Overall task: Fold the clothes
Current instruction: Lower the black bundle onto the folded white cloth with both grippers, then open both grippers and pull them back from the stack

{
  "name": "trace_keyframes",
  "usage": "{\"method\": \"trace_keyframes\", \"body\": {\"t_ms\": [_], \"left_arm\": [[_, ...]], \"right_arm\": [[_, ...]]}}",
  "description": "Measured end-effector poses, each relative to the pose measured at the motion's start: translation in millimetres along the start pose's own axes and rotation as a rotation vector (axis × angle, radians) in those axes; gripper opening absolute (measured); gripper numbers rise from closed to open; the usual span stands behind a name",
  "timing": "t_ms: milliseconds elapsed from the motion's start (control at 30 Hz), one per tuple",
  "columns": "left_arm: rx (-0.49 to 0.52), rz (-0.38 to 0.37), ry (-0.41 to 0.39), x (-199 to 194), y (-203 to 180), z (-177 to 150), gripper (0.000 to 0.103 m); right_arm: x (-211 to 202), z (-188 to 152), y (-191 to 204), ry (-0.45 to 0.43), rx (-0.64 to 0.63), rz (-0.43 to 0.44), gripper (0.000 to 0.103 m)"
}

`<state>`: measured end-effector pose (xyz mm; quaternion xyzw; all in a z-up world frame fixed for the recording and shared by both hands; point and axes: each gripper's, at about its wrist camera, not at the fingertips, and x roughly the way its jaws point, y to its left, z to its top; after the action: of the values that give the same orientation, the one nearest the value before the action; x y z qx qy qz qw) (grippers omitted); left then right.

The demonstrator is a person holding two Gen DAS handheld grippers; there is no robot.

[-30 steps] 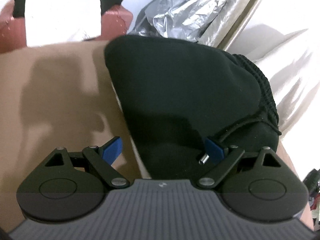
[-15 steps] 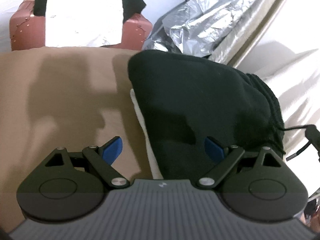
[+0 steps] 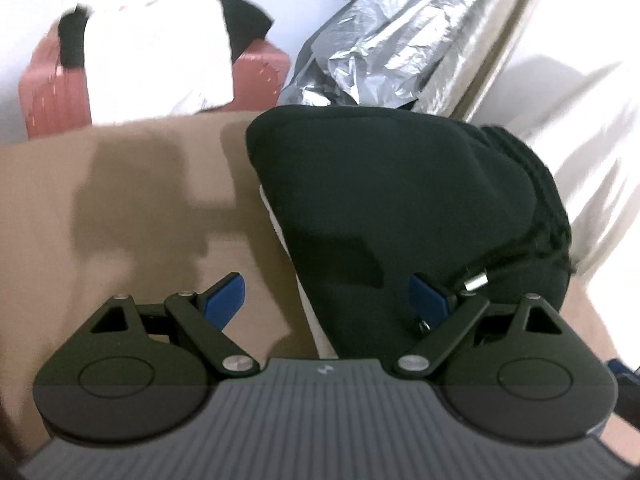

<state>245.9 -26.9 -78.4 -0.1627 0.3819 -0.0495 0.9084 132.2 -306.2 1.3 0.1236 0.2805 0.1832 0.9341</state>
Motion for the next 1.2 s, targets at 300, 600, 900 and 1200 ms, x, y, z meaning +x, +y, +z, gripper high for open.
{"method": "trace_keyframes", "body": {"t_ms": [300,600,900,1200], "left_arm": [[0.253,0.092,-0.007,-62.0,-64.7,-36.3,0.096],[0.275,0.066,-0.025,-130.9,-94.8,-85.9,0.098],[0.313,0.069,-0.047,-188.3,-124.8,-137.0,0.101],[0.353,0.14,0.004,-222.4,-143.4,-179.9,0.103]], "right_arm": [[-88.3,-27.0,-1.4,-0.059,-0.053,-0.122,0.052],[-148.9,-47.0,15.0,-0.098,-0.12,-0.207,0.06],[-194.8,-82.7,12.8,-0.122,-0.047,-0.321,0.084],[-229.1,-98.9,3.8,-0.118,0.043,-0.36,0.09]]}}
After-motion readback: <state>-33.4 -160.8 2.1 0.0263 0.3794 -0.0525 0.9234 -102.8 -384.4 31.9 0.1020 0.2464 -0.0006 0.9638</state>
